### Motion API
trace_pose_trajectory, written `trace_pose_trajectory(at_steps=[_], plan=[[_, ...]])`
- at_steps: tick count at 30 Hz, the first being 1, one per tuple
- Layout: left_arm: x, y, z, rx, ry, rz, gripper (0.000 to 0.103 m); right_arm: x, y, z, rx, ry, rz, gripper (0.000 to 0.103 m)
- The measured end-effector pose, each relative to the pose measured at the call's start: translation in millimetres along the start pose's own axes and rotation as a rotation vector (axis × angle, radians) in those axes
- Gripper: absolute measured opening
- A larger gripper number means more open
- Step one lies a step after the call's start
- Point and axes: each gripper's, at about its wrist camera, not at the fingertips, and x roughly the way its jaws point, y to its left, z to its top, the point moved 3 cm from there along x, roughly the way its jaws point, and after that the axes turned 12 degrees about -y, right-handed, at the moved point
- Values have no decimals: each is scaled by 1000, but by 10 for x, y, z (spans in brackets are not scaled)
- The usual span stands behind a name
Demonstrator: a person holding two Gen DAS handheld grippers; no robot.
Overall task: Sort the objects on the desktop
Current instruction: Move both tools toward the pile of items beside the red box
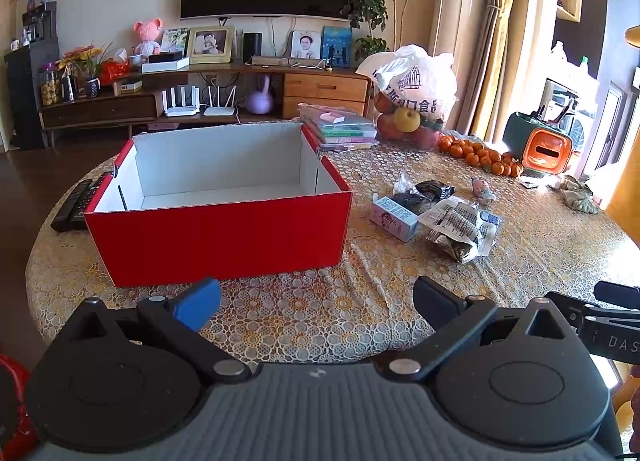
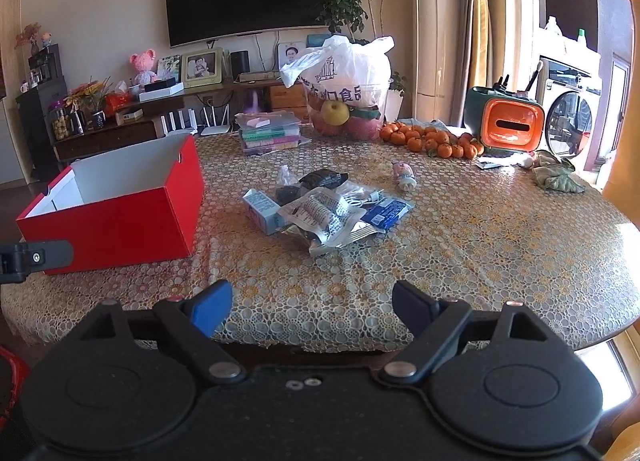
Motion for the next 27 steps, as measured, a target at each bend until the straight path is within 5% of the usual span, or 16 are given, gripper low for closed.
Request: trace_pose_trajectory(at_steps=[14,27], plan=[[125,-172,-17,63,6,-31,103,111,-91,4,-8,8,59,86],[745,-706,113,114,9,-162,103,574,-442,162,-128,12,109,82]])
